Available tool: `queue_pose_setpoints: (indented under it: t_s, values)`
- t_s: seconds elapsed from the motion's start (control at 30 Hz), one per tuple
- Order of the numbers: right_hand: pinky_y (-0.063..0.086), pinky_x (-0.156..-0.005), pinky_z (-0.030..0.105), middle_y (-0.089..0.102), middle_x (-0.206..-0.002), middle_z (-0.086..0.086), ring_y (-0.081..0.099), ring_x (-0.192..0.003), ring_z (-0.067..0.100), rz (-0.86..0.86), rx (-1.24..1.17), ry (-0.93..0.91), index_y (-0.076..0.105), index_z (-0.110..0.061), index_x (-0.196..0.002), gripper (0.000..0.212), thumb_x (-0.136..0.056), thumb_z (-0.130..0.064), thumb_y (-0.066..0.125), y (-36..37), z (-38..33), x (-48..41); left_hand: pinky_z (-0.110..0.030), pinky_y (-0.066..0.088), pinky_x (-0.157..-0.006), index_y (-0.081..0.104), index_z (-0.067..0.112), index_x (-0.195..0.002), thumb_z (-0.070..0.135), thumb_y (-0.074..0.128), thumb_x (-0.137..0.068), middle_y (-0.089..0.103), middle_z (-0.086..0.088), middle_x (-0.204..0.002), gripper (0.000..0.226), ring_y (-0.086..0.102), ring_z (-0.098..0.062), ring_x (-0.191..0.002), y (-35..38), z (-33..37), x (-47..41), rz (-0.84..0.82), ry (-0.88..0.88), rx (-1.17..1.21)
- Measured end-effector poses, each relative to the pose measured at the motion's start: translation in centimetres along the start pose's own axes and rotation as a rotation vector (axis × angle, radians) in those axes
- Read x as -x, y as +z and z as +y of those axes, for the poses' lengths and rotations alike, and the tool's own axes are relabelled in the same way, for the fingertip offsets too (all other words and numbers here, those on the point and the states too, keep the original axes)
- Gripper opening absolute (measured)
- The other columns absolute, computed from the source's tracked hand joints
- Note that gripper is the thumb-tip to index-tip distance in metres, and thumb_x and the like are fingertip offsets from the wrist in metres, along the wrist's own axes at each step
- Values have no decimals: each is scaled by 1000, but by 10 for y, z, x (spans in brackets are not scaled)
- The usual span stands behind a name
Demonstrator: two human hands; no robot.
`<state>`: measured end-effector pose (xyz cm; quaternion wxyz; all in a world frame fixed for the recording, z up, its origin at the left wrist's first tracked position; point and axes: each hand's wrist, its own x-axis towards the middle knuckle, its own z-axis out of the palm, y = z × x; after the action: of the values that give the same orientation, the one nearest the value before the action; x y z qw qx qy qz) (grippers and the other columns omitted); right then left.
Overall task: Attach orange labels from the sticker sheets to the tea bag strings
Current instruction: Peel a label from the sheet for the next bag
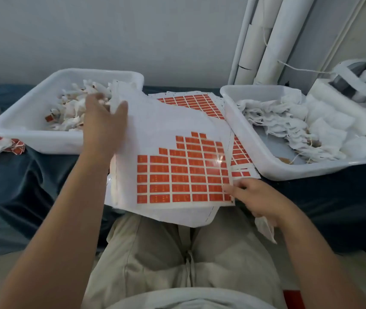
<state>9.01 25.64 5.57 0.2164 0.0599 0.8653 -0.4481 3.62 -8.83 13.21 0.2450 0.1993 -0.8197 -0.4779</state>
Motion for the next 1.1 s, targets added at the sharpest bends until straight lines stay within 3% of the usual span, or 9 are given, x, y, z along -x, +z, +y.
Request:
queue_pose_setpoints:
  t_s: [0.07, 0.13, 0.23, 0.3, 0.4, 0.6, 0.73, 0.9, 1.1]
  values:
    - [37, -44, 17, 78, -90, -13, 50, -45, 1, -77, -198, -30, 81, -35, -101, 17, -98, -48, 70, -1, 3, -2, -42, 34, -120, 33, 14, -157, 35, 70, -96, 43, -11, -154, 74, 41, -31, -144, -1, 7, 20, 109, 262, -257]
    - [31, -44, 18, 80, -97, -1, 36, -45, 4, -129, -386, -72, 83, -27, -105, 13, -100, -33, 71, -1, 4, -2, -41, 32, -120, 38, 18, -154, 40, 67, -98, 46, -7, -152, 67, 42, -29, -143, 2, 16, 56, 125, 531, -314]
    - [32, -42, 17, 79, -90, -1, 35, -46, 3, -99, -564, -133, 82, -23, -108, 15, -99, -29, 73, 3, 3, -4, -24, 51, -87, 50, 46, -138, 76, 62, -84, 64, 22, -124, 63, 63, -4, -111, 9, 17, 115, -380, 555, -295]
    - [32, -41, 17, 70, -73, -7, 35, -45, 3, -86, -668, -164, 81, -21, -110, 18, -98, -31, 73, 9, 0, -5, -27, 48, -96, 50, 47, -142, 89, 55, -75, 61, 24, -137, 79, 59, -3, -122, 22, 7, 149, -630, 644, -480]
    - [31, -41, 18, 57, -64, -6, 31, -46, 5, -68, -723, -170, 82, -19, -109, 20, -101, -33, 70, 22, -5, -3, -35, 32, -119, 51, 38, -150, 69, 60, -93, 53, 18, -153, 66, 47, -11, -143, 38, -13, 168, -563, 726, -542]
    - [30, -40, 18, 49, -60, -6, 31, -44, 5, -48, -777, -230, 84, -19, -99, 20, -101, -32, 69, 24, -18, 11, -50, 18, -129, 45, 35, -155, 58, 64, -95, 43, 2, -164, 67, 32, -26, -156, 44, -22, 164, -393, 798, -551]
    - [34, -41, 17, 63, -66, -4, 39, -45, 6, 90, -649, -306, 82, -19, -91, 23, -96, -37, 69, 0, -23, 25, -57, 28, -126, 50, 30, -152, 38, 56, -101, 49, -2, -160, 51, 39, -30, -152, 57, -7, 178, -331, 828, -427]
    - [35, -40, 15, 68, -67, -3, 49, -44, 3, 204, -475, -258, 81, -18, -86, 25, -83, -39, 68, -35, -13, 31, -58, 19, -128, 36, 27, -160, 38, 39, -106, 35, -7, -168, 56, 26, -35, -157, 92, -3, 211, -359, 807, -414]
    - [47, -58, 31, 76, -72, -3, 65, -57, 13, 277, 38, -78, 77, -19, -82, 27, -96, -37, 62, -50, 4, 21, -51, 3, -130, 21, 30, -166, 30, 52, -107, 21, -3, -174, 66, 13, -31, -161, 131, -29, 218, -552, 826, -468]
